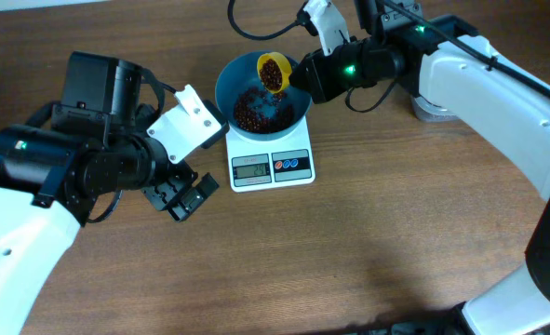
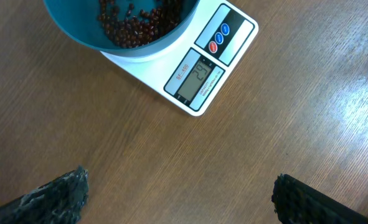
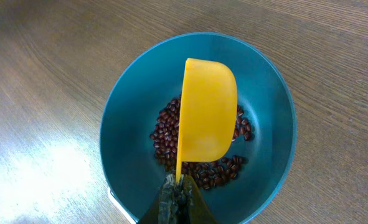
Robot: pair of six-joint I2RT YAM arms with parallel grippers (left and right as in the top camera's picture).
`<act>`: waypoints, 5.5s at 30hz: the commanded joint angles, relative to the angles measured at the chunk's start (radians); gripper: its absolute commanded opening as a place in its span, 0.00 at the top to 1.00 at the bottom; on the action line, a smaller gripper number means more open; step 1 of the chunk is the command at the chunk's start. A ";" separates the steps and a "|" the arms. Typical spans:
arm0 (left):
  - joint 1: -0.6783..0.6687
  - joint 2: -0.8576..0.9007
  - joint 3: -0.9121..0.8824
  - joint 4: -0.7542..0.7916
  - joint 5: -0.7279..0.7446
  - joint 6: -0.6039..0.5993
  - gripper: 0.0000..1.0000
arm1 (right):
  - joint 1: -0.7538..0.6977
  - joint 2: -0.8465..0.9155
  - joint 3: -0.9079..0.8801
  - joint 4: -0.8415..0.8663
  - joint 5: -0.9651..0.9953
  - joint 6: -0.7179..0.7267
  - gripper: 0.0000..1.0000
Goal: Scoop item into bowl and weigh 50g on scale
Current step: 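Tilt the scoop with the right gripper to pour beans into bowl, then hold the emptied scoop above the blue bowl with the right gripper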
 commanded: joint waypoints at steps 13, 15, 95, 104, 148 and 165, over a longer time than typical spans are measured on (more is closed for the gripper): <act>-0.004 -0.004 0.016 0.001 -0.003 0.012 0.01 | 0.023 -0.076 0.018 -0.029 0.059 0.009 0.96; -0.004 -0.004 0.016 0.001 -0.003 0.012 0.01 | 0.027 -0.075 0.018 -0.027 0.085 0.017 0.96; -0.004 -0.004 0.016 0.001 -0.003 0.012 0.01 | 0.158 -0.070 0.101 -0.151 0.338 0.261 0.96; -0.004 -0.004 0.016 0.001 -0.003 0.012 0.01 | 0.164 -0.050 0.119 -0.223 0.405 0.260 0.96; -0.004 -0.004 0.016 0.001 -0.003 0.012 0.01 | 0.257 -0.038 0.203 -0.237 0.612 0.119 0.96; -0.004 -0.004 0.016 0.001 -0.003 0.012 0.01 | 0.245 -0.038 0.203 -0.167 0.415 0.205 0.96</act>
